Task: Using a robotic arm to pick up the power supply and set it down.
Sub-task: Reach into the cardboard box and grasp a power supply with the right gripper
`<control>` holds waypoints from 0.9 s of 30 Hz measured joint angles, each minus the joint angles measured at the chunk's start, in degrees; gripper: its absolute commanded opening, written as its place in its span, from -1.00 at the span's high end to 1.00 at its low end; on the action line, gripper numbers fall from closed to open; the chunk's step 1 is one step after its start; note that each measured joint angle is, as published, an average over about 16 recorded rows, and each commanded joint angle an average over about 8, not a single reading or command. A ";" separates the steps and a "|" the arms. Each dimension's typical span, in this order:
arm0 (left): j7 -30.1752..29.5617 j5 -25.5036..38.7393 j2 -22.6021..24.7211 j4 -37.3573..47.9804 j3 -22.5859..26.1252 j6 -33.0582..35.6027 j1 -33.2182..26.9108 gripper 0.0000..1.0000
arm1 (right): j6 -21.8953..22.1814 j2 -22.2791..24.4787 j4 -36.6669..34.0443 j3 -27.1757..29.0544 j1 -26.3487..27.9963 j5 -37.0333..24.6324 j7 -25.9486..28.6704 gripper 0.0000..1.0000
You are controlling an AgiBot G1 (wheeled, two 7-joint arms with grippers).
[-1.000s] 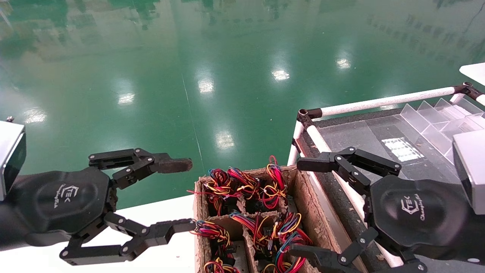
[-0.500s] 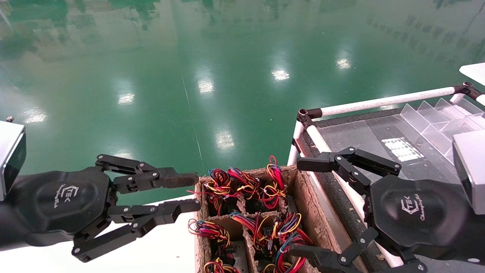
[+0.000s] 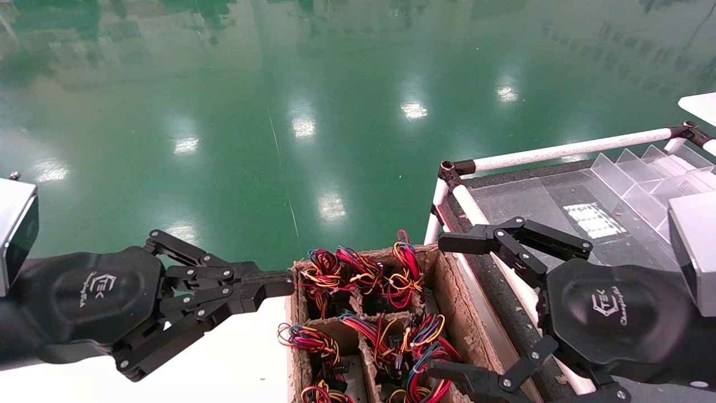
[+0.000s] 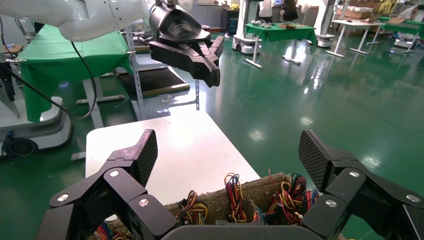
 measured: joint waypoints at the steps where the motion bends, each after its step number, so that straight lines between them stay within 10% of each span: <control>1: 0.00 0.00 0.00 0.00 0.00 0.00 0.00 0.16 | 0.00 0.00 0.00 0.00 0.00 0.00 0.00 -1.00; 6: 0.00 0.00 0.00 0.00 0.00 0.00 0.00 -1.00 | 0.00 0.00 0.00 0.00 0.00 0.00 0.00 -1.00; 27: 0.00 0.00 0.00 0.01 0.01 0.01 0.00 -1.00 | 1.87 1.06 -4.13 -2.14 1.33 -6.02 1.56 -1.00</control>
